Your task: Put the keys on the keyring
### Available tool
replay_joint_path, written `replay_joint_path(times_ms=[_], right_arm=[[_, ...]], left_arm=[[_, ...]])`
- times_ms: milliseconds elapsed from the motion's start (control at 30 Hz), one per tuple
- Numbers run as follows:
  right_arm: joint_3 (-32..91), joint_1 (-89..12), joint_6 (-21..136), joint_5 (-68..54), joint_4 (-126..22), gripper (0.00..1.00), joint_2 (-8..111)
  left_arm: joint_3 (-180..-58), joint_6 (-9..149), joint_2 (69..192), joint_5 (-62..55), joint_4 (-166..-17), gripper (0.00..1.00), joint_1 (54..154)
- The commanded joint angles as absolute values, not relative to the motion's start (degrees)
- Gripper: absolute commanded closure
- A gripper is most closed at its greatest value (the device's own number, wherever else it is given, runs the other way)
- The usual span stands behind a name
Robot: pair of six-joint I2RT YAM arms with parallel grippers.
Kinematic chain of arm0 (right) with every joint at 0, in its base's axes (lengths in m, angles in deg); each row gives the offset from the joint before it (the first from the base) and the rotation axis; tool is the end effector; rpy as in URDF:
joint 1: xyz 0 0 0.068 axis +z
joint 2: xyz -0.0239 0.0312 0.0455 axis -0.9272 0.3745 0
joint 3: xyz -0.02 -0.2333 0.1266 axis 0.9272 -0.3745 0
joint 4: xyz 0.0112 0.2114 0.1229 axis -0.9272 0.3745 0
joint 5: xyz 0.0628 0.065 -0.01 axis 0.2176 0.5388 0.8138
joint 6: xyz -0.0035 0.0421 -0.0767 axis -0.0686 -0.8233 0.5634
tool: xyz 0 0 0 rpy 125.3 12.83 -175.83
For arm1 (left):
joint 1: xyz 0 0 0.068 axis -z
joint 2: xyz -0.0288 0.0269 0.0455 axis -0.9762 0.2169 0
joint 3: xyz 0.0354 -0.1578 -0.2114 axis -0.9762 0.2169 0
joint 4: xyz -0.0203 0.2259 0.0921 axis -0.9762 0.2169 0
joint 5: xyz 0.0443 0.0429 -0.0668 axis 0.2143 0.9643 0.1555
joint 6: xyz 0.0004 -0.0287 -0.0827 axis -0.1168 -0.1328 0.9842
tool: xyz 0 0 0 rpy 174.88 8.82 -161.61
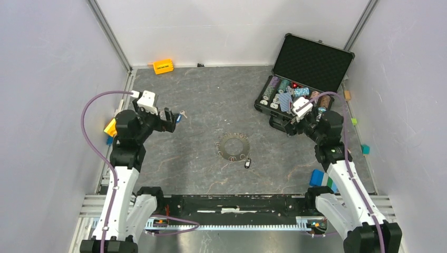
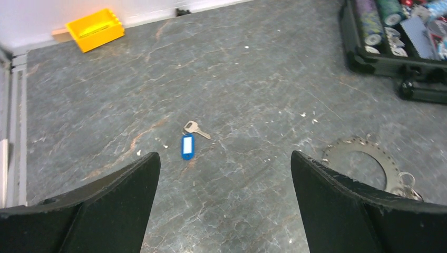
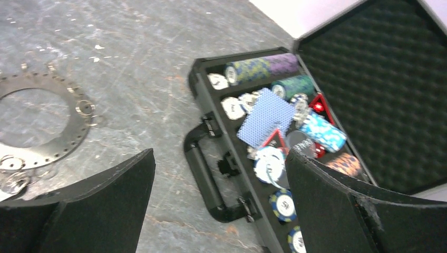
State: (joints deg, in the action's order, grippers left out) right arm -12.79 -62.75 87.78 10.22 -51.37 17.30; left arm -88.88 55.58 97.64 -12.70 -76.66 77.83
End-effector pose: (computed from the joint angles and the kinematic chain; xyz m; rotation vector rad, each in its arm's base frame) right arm 0.2152 0.0519 0.2713 -0.7266 1.6466 0.1625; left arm 0.2015 -0.0247 0.3111 0.2666 1.7763 -0.2465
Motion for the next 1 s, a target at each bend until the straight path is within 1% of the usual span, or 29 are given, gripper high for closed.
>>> replay_joint_path(times_ms=[0,133,333,567,633,767,967], right_arm=[[-10.97,-57.57,88.83,10.22,-50.78,0.02,19.95],[-8.45,-50.82,88.67,6.47,-50.14,0.02,26.07],[0.24,-41.36,88.76,2.46,-49.43,0.01,42.88],[12.52,-32.13,89.37,1.86,-47.60,0.25,63.24],[15.29,-30.42,90.64,1.65,-46.94,0.29,67.01],[19.62,-28.57,91.95,2.05,-46.49,0.33,72.26],[23.89,-28.45,91.74,6.90,-45.32,0.40,78.09]], left_arm=[[-93.55,48.72,98.90,-21.25,-69.83,0.00,77.56],[-95.95,44.14,103.11,-22.36,-63.93,0.00,78.44],[-97.15,39.85,110.40,-22.62,-62.18,0.00,81.23],[-97.11,37.75,116.23,-22.51,-65.41,0.00,86.45],[-96.47,38.08,116.92,-22.49,-66.88,0.01,87.08],[-94.68,39.21,117.46,-22.62,-68.93,0.02,87.66],[-92.67,39.81,116.34,-20.74,-70.46,0.03,87.75]])
